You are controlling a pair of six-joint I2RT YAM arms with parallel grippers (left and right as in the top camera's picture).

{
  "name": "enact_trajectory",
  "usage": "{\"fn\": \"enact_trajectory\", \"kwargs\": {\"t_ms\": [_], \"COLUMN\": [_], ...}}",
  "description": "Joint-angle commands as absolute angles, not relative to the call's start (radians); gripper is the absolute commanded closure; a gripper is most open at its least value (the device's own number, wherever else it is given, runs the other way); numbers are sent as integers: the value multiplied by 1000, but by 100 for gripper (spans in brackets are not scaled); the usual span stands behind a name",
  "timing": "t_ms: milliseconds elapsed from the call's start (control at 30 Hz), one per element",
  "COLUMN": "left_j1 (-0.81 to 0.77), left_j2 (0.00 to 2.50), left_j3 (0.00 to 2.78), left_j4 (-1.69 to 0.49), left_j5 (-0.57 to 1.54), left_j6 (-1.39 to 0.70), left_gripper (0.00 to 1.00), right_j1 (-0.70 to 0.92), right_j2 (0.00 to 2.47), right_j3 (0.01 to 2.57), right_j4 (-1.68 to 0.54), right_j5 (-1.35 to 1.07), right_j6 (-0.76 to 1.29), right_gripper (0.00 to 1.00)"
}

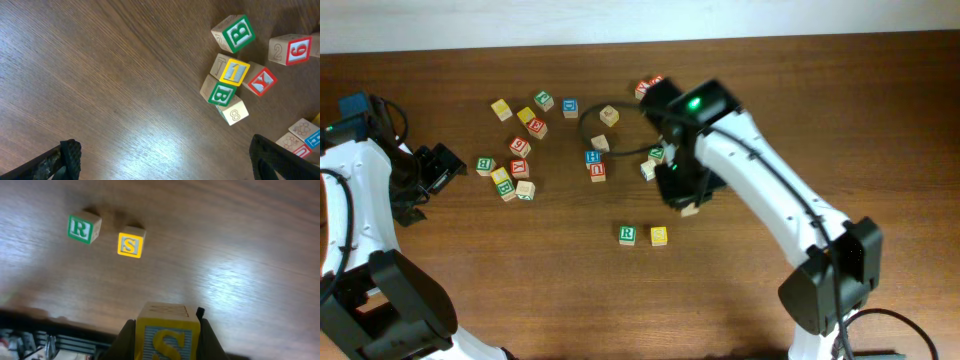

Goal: Spell out RSS
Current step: 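Lift and carry the second S block toward the front row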

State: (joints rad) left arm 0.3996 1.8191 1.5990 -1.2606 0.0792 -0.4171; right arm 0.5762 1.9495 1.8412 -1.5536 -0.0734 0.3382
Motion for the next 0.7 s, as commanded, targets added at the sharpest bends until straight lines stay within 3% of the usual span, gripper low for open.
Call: {"fn": "enact_trajectory", "kwargs": {"t_ms": [0,333,667], "left_j1": [402,402,402], "left_j2": [1799,1799,1799], "left_j3": [1613,1613,1613], "left_j4": [-1261,-1261,-1261], "left_j5": [83,83,83], "left_j6": [-433,-433,-433], "left_gripper": [1,1,1], "right_j1": [591,589,587], "right_j2": [1931,1931,1931], "right_j3": [1709,1389,1358], "right_j4": [-1486,-1143,-1075], "right_j5": [-80,-217,-143], "right_j6": [414,499,540], "right_gripper": [87,88,87]}}
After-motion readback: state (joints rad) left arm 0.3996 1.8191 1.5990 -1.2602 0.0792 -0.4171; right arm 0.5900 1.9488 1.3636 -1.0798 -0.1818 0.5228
